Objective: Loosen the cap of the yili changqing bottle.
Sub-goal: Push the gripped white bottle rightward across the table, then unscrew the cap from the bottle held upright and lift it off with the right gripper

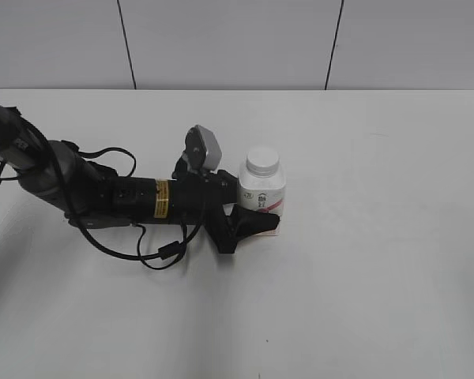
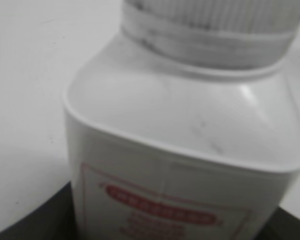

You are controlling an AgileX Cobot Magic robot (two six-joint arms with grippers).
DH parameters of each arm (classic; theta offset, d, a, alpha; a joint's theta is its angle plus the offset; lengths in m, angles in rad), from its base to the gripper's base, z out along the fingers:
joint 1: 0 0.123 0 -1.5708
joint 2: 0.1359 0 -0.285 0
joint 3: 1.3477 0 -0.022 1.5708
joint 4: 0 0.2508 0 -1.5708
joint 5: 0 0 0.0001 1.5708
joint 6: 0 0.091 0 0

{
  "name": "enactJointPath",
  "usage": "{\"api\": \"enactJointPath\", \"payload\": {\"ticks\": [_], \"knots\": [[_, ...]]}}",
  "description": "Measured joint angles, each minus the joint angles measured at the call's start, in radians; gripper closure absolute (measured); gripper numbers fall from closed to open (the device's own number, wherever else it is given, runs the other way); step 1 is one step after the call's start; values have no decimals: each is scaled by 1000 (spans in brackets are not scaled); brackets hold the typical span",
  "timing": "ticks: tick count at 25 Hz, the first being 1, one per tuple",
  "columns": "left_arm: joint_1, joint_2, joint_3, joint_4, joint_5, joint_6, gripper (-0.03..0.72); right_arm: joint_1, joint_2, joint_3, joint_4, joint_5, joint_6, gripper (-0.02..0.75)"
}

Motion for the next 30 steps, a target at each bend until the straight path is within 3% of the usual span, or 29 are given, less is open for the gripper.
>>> {"api": "enactJointPath", "payload": {"ticks": [4, 8, 18, 26, 30], "knots": [[0, 1, 0, 1, -2, 0, 249, 0, 11, -1, 1, 0, 39, 204], [0, 1, 0, 3, -5, 0, 249, 0, 174, -45, 46, 0, 58, 204], [0, 1, 0, 3, -5, 0, 249, 0, 723, -408, 189, 58, 87, 204], [0, 1, 0, 3, -6, 0, 249, 1, 1080, -594, 200, 114, 200, 204], [0, 1, 0, 3, -6, 18, 250, 50, 1262, -702, 199, 116, 269, 204]]}}
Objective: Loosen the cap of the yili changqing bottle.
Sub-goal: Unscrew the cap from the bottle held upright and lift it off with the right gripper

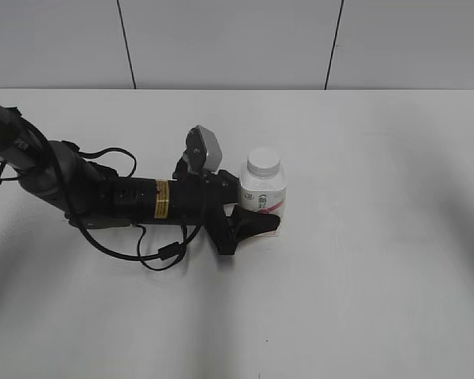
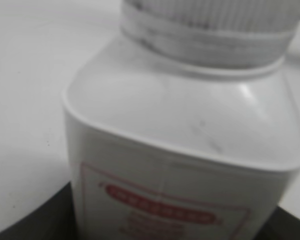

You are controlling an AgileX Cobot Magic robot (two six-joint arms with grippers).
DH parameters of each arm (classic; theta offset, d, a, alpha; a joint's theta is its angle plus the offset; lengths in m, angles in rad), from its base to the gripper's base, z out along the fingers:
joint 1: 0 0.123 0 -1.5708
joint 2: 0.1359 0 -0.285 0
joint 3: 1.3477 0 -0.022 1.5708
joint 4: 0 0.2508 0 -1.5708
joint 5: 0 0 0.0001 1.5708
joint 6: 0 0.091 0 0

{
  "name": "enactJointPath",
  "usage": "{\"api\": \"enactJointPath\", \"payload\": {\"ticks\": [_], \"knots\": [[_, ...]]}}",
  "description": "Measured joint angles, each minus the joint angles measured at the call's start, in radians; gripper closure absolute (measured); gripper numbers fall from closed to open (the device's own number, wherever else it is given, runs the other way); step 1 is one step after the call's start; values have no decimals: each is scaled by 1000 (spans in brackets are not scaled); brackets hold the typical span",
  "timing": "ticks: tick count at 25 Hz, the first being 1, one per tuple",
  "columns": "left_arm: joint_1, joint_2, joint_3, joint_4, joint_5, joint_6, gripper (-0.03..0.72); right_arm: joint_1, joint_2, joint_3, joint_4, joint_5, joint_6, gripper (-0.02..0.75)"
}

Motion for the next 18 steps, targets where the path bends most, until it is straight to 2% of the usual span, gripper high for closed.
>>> {"api": "enactJointPath", "payload": {"ticks": [9, 18], "knots": [[-1, 0, 0, -7, 2, 4, 250, 254, 402, -307, -3, 1, 193, 204], [-2, 0, 0, -40, 14, 4, 251, 373, 654, -501, 8, 1, 261, 204]]}}
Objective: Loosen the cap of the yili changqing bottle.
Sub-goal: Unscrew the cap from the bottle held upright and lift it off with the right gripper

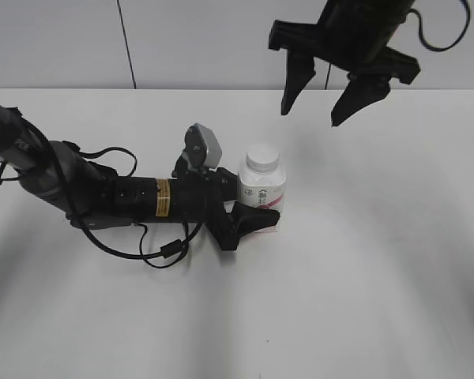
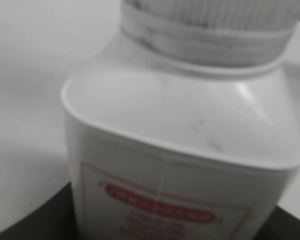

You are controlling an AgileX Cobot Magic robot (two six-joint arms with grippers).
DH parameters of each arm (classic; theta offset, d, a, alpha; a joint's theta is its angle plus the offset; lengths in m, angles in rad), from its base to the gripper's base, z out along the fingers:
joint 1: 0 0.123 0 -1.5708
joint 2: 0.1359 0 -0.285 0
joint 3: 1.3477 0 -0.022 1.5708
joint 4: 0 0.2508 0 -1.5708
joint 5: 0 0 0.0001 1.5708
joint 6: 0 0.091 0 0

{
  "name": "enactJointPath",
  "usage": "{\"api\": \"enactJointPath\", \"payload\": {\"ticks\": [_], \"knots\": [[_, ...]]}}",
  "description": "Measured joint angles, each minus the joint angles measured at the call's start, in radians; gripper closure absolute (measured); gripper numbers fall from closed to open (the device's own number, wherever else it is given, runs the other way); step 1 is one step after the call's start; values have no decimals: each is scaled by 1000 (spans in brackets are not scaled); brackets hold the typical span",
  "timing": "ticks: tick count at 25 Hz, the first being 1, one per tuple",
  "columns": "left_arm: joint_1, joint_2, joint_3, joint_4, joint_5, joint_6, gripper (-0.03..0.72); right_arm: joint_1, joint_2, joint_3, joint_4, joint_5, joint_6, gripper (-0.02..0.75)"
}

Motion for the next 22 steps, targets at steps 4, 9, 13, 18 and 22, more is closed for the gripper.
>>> {"api": "enactJointPath", "payload": {"ticks": [4, 9, 13, 18, 22], "knots": [[0, 0, 0, -7, 2, 0, 251, 40, 81, -47, 9, 2, 9, 204], [0, 0, 0, -12, 4, 1, 251, 70, 143, -106, 12, 2, 15, 204], [0, 0, 0, -12, 4, 11, 251, 70, 174, -133, 12, 2, 19, 204], [0, 0, 0, -17, 4, 19, 251, 70, 179, -135, 0, 4, 23, 204], [0, 0, 0, -20, 5, 20, 252, 70, 208, -135, 6, 4, 24, 204]]}}
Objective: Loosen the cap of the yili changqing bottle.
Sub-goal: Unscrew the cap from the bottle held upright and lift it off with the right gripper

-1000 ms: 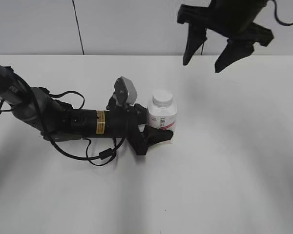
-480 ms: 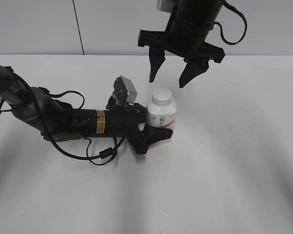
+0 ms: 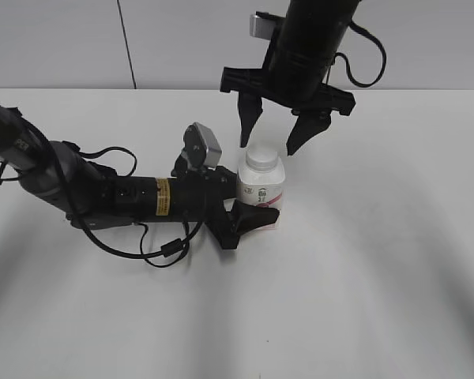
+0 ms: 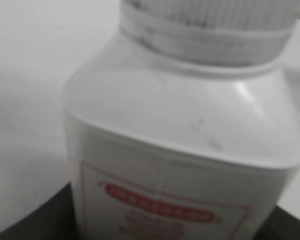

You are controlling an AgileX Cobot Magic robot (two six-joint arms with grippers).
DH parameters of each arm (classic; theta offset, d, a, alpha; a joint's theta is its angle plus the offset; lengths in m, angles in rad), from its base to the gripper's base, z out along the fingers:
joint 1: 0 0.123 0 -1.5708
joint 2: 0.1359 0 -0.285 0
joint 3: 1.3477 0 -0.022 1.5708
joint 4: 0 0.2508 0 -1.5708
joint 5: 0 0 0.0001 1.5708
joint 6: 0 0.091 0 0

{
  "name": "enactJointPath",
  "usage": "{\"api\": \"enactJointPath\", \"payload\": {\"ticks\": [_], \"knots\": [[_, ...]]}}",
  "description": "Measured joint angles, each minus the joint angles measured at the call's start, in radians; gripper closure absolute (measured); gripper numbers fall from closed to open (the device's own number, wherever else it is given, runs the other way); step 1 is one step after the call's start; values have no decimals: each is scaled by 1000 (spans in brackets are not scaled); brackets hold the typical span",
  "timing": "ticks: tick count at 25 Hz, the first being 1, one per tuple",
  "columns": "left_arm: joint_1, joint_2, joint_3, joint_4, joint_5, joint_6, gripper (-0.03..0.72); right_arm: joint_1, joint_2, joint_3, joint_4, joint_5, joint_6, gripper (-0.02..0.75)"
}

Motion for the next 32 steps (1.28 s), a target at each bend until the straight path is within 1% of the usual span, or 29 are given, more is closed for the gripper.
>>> {"api": "enactJointPath", "payload": {"ticks": [11, 18, 23, 26, 32], "knots": [[0, 0, 0, -3, 1, 2, 252, 5, 36, -1, 5, 0, 1, 207], [0, 0, 0, -4, 2, 2, 252, 5, 45, -2, 7, 0, 1, 272], [0, 0, 0, -5, 2, 2, 252, 5, 50, -2, 13, 0, -1, 297], [0, 0, 0, -6, 3, 2, 252, 5, 50, -3, 14, 0, -1, 337], [0, 0, 0, -7, 3, 3, 252, 5, 50, -3, 15, 0, -44, 339]]}}
